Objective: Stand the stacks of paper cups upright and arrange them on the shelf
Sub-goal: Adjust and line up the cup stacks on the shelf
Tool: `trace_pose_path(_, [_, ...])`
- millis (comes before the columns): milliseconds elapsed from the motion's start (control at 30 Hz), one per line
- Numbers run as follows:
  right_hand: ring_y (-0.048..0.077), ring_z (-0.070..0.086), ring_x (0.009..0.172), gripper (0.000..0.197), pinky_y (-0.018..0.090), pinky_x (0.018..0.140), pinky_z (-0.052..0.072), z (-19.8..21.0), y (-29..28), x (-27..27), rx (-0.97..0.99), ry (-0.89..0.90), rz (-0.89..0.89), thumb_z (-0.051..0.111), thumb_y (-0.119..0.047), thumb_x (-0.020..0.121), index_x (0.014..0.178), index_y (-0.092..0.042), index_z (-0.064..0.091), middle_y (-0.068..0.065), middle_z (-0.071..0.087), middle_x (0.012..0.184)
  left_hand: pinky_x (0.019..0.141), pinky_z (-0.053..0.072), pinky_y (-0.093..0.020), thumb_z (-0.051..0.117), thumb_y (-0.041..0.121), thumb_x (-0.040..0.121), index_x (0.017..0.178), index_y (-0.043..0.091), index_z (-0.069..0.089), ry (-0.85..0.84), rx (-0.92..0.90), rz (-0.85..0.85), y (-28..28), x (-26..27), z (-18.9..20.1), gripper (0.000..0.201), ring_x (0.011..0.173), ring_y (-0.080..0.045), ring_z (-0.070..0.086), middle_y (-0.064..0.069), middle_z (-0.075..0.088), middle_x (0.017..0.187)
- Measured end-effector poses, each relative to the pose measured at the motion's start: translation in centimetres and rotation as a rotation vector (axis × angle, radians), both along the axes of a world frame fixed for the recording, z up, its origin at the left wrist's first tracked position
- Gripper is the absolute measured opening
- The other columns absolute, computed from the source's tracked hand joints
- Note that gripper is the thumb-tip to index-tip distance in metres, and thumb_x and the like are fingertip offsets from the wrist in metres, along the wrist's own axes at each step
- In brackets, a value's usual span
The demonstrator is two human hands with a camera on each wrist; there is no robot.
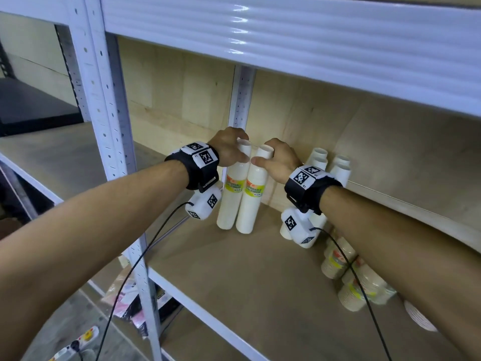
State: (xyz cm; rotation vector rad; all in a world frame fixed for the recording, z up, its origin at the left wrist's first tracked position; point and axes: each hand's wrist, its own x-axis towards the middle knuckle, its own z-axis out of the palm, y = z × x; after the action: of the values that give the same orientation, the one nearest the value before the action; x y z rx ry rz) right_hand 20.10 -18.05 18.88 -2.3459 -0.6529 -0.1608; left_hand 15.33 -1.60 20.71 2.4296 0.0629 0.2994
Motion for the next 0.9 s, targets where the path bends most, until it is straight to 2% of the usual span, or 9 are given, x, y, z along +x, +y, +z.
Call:
trace_pose_path(133, [0.024,0.062,0.091,0.037,0.032,0.071,0.048,0.5,-2.0,-0.5,0.000,-0.002,-0.037,0.074,-0.038,0.079,0.104,-0.016,0.057,0.004,0.064,0.101,0.070,0.047,-0.026,0.080,0.021,0.076,0.118,0.021,0.060,0.022,-0.006,-0.041,-1.6,-0.3,0.8,0.047,0.096,-0.021,0.060,-0.002,0.059,0.110])
trace_pose_path(267, [0.022,0.060,0.090,0.044,0.026,0.065,0.041,0.9,-4.5,-1.4,-0.009,-0.015,-0.070,0.076,-0.038,0.079,0.111,-0.012,0.058,0.004,0.062,0.104,0.068,0.052,-0.027,0.080,0.026,0.075,0.116,0.023,0.059,0.039,0.011,-0.086,-3.7,-0.7,1.3,0.046,0.094,-0.022,0.062,-0.003,0.062,0.107])
trace_pose_path(433, [0.023,0.063,0.099,0.052,0.030,0.075,0.048,1.1,-8.2,-2.4,0.011,-0.011,-0.128,0.078,-0.042,0.075,0.114,-0.013,0.059,0.005,0.065,0.110,0.077,0.061,-0.036,0.082,0.022,0.076,0.117,0.017,0.061,0.050,-0.023,-0.168,-7.1,-0.9,1.6,0.046,0.093,-0.023,0.066,-0.007,0.065,0.105])
trace_pose_path(567, [0.016,0.057,0.117,0.063,0.015,0.083,0.040,1.3,-11.0,-3.4,0.015,-0.023,-0.149,0.078,-0.039,0.078,0.131,-0.011,0.056,0.002,0.058,0.133,0.076,0.061,-0.040,0.083,0.018,0.074,0.114,0.015,0.062,0.041,-0.022,-0.230,-9.8,-0.6,1.7,0.045,0.095,-0.027,0.067,-0.011,0.066,0.107])
trace_pose_path(633, [0.007,0.055,0.112,0.062,-0.003,0.072,0.037,1.3,-12.3,-3.9,0.071,-0.005,-0.151,0.079,-0.033,0.079,0.133,-0.014,0.056,-0.002,0.059,0.133,0.074,0.061,-0.041,0.083,0.017,0.073,0.114,0.015,0.062,0.042,-0.023,-0.252,-11.0,-0.5,1.6,0.045,0.095,-0.027,0.067,-0.012,0.066,0.106])
trace_pose_path(667, [0.006,0.057,0.106,0.057,-0.003,0.063,0.036,1.2,-12.9,-4.0,0.091,0.002,-0.157,0.080,-0.031,0.079,0.130,-0.014,0.058,-0.004,0.062,0.126,0.073,0.062,-0.042,0.083,0.018,0.073,0.113,0.016,0.062,0.036,-0.022,-0.259,-11.4,-0.4,1.5,0.045,0.094,-0.027,0.067,-0.011,0.066,0.106])
trace_pose_path(767, [0.007,0.058,0.088,0.044,0.010,0.057,0.036,1.2,-14.0,-4.6,0.061,-0.004,-0.196,0.079,-0.037,0.079,0.113,-0.016,0.061,-0.009,0.060,0.100,0.071,0.060,-0.036,0.084,0.020,0.072,0.111,0.018,0.062,0.004,-0.002,-0.267,-12.5,-0.2,0.9,0.045,0.094,-0.026,0.066,-0.007,0.064,0.106])
trace_pose_path(833, [0.015,0.061,0.096,0.051,0.024,0.070,0.048,1.0,-14.3,-4.7,0.047,-0.019,-0.224,0.079,-0.042,0.075,0.114,-0.014,0.060,-0.002,0.062,0.107,0.072,0.057,-0.033,0.084,0.021,0.072,0.112,0.018,0.062,-0.017,0.008,-0.263,-13.0,0.1,0.5,0.046,0.095,-0.025,0.064,-0.003,0.062,0.105])
trace_pose_path(900, [0.020,0.060,0.106,0.060,0.034,0.085,0.052,0.8,-14.4,-4.7,0.047,-0.017,-0.237,0.079,-0.044,0.073,0.122,-0.015,0.059,0.003,0.062,0.118,0.069,0.052,-0.029,0.084,0.021,0.072,0.114,0.018,0.061,-0.034,0.005,-0.266,-13.4,0.2,0.2,0.048,0.094,-0.023,0.062,-0.002,0.061,0.106])
